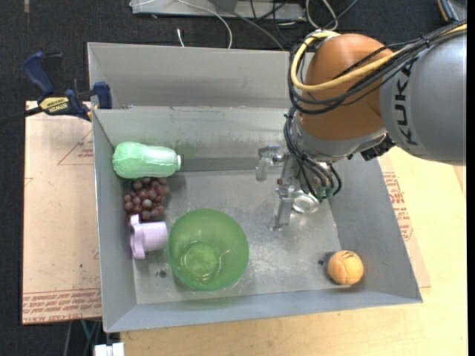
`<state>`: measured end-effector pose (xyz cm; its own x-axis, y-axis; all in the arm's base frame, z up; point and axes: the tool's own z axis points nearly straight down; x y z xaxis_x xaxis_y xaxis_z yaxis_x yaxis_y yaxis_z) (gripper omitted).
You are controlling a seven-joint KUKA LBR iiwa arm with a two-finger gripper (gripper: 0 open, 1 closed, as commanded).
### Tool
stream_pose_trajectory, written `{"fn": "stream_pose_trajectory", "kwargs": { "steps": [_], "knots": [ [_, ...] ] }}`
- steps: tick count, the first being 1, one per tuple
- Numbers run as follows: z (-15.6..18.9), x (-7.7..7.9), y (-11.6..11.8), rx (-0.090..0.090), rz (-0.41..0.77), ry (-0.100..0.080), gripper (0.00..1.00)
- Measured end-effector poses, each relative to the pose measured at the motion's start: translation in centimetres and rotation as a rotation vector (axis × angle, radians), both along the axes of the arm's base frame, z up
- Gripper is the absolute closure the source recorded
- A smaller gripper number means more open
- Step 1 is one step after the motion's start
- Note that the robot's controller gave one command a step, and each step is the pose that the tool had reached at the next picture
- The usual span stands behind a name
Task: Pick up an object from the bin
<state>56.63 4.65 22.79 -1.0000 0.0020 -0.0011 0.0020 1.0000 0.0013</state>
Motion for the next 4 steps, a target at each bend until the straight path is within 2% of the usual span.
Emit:
{"fn": "stream_pose_trajectory", "kwargs": {
  "steps": [1, 2, 3, 4],
  "knots": [
    [0.0, 0.0, 0.0, 0.000, 0.000, 0.000, 0.00],
    [-4.2, -0.8, 8.1, 0.004, 0.104, 0.003, 0.00],
    [-5.5, -5.0, 6.8, -0.003, 0.102, -0.003, 0.00],
    [-5.7, -2.9, 7.4, -0.002, 0.120, -0.003, 0.00]
  ]
}}
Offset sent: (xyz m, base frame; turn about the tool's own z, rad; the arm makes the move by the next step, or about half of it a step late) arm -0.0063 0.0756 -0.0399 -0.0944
